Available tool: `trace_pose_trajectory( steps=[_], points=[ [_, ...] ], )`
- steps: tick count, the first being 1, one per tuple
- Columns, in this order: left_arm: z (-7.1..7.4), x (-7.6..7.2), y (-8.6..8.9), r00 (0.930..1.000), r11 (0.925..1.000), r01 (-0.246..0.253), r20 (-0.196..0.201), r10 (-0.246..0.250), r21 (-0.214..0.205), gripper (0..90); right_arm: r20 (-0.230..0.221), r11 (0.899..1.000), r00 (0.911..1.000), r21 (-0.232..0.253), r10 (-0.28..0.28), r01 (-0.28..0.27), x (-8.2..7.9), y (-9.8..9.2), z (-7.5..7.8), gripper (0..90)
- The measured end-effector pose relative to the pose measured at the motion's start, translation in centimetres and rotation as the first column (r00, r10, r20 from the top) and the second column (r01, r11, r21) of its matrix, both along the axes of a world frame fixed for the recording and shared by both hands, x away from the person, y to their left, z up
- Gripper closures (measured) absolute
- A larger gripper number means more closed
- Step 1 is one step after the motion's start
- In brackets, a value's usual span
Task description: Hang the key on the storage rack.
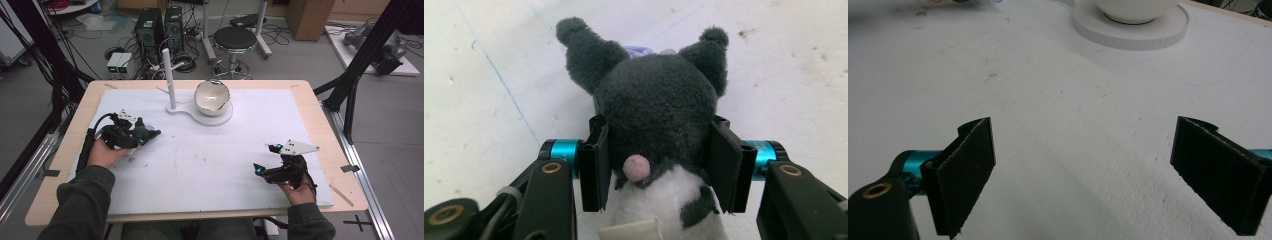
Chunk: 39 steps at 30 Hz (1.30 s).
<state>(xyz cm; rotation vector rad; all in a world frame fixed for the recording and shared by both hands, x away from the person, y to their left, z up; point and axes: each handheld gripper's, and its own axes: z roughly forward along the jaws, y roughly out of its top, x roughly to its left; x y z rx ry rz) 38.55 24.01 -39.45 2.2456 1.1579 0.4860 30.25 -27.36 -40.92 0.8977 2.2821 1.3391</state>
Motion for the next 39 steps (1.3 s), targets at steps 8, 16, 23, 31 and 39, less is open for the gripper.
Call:
trace_pose_trajectory(
  steps=[8,16,23,31,39],
  points=[
    [1.1,-0.9,0.3,0.9992,0.9981,0.022,0.036,-0.020,-0.057,49.1,0.000,1.000,1.0000,0.002,-0.002,0.002,0.0,0.0,0.1,9.9],
    [2.0,-2.0,0.1,0.9961,0.9952,0.054,0.074,-0.048,-0.082,49.1,0.005,1.000,1.0000,0.004,0.002,-0.002,0.0,0.0,0.1,9.9],
    [2.6,-2.6,0.3,0.9938,0.9920,0.070,0.093,-0.060,-0.105,49.0,0.001,1.000,1.0000,0.004,0.001,-0.001,0.2,0.1,0.0,9.9],
    [3.4,-3.0,0.2,0.9922,0.9881,0.075,0.109,-0.061,-0.134,49.0,-0.002,1.000,1.0000,0.008,0.000,0.000,0.3,-0.1,-0.2,9.9],
    [4.2,-3.0,0.0,0.9904,0.9836,0.087,0.120,-0.068,-0.158,49.0,0.003,1.000,0.9999,0.011,-0.010,0.010,0.2,-0.4,-0.2,9.9]
  ],
)
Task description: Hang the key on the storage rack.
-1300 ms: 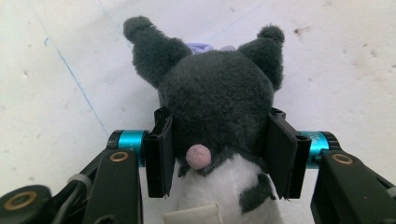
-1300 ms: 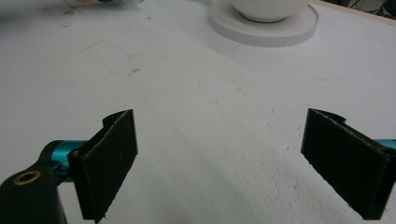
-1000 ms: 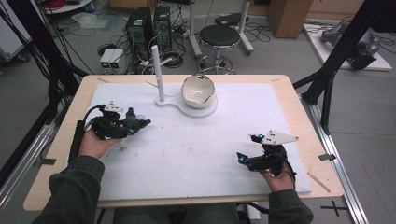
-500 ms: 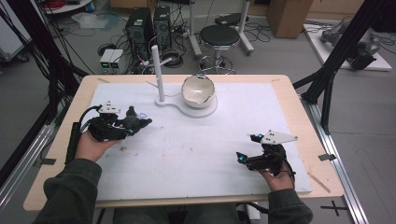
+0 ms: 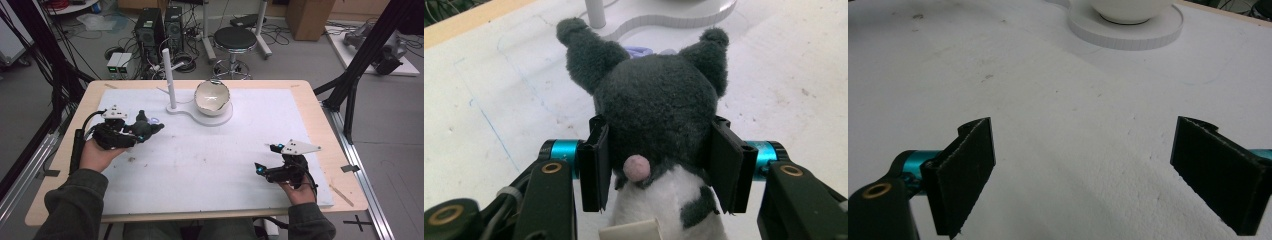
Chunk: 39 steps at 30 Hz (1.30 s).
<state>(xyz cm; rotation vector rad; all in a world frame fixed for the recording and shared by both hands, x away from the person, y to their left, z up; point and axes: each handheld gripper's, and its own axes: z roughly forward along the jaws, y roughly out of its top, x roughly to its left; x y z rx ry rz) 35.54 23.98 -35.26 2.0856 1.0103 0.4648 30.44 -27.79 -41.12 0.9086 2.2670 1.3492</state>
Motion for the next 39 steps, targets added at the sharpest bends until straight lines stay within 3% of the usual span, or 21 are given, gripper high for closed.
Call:
trace_pose_trajectory(
  steps=[12,29,39],
  points=[
    [1.8,0.0,-0.4,0.9995,0.9996,0.027,0.020,-0.026,-0.012,48.9,-0.004,1.000,1.0000,0.003,0.001,-0.001,-0.1,-0.1,0.0,9.9],
    [3.2,0.2,-0.4,0.9989,0.9986,0.039,0.027,-0.038,-0.037,48.9,-0.005,1.000,1.0000,0.003,0.004,-0.004,0.0,0.1,0.1,9.9],
    [4.9,0.6,-0.5,0.9980,0.9966,0.045,0.046,-0.042,-0.069,48.9,0.002,1.000,1.0000,0.007,0.006,-0.006,0.0,0.1,0.2,9.9]
  ],
)
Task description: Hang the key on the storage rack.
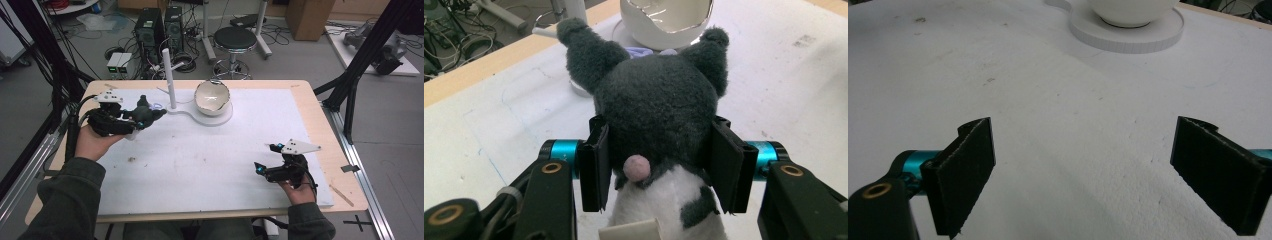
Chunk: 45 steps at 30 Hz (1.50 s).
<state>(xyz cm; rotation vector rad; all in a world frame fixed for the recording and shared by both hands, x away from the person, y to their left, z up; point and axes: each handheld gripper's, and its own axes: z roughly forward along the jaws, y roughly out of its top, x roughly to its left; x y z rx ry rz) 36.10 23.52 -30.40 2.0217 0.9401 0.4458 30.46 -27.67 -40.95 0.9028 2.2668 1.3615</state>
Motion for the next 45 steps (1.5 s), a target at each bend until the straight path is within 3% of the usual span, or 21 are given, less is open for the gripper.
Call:
trace_pose_trajectory(
  steps=[16,32,45],
  points=[
    [1.5,1.6,-0.5,1.0000,0.9998,0.002,0.005,-0.002,-0.017,48.8,-0.001,1.000,1.0000,0.003,0.002,-0.002,0.0,0.0,0.0,9.9],
    [2.8,3.5,-0.8,1.0000,0.9978,-0.007,-0.002,0.007,-0.066,48.8,-0.002,1.000,1.0000,0.012,0.001,-0.001,0.0,-0.1,0.1,9.9],
    [3.2,5.7,-1.4,0.9988,0.9972,-0.044,-0.025,0.043,-0.061,48.7,-0.005,1.000,1.0000,0.017,-0.001,0.001,0.0,-0.2,0.1,9.9]
  ],
)
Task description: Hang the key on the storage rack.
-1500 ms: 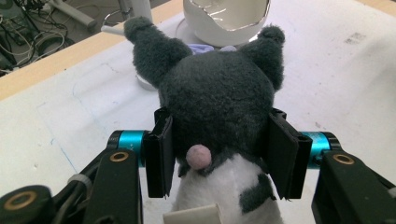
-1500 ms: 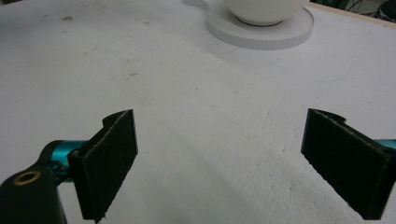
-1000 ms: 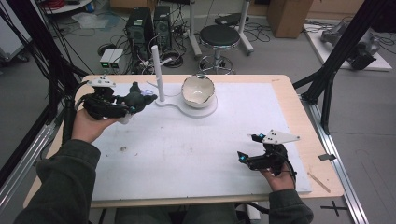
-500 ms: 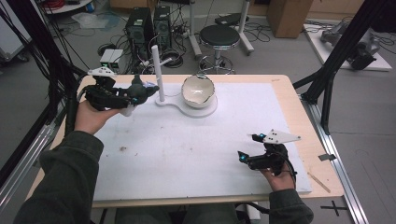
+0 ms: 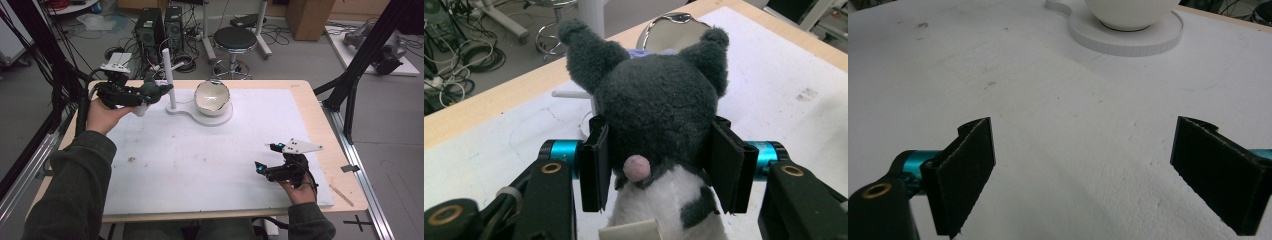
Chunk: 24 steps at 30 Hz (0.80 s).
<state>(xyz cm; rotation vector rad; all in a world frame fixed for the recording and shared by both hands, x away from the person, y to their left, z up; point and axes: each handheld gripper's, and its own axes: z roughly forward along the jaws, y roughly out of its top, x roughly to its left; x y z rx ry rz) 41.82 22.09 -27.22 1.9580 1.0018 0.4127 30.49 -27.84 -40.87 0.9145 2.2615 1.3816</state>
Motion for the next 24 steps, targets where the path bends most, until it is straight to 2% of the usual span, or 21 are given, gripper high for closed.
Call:
trace_pose_trajectory(
  steps=[4,10,24],
  points=[
    [-0.5,0.6,0.0,0.9996,0.9996,-0.021,-0.016,0.022,0.020,48.6,0.000,1.000,1.0000,-0.001,0.001,-0.001,0.0,-0.1,0.0,9.9],
    [-0.9,1.1,-0.1,0.9993,0.9992,-0.031,-0.021,0.032,0.023,48.5,-0.001,1.000,1.0000,0.002,-0.001,0.001,0.0,-0.1,0.0,9.9],
    [-1.6,1.5,-1.1,0.9992,0.9968,-0.015,-0.036,0.018,0.078,48.1,0.004,1.000,1.0000,0.002,0.001,-0.001,0.0,-0.2,0.0,9.9]
  ],
)
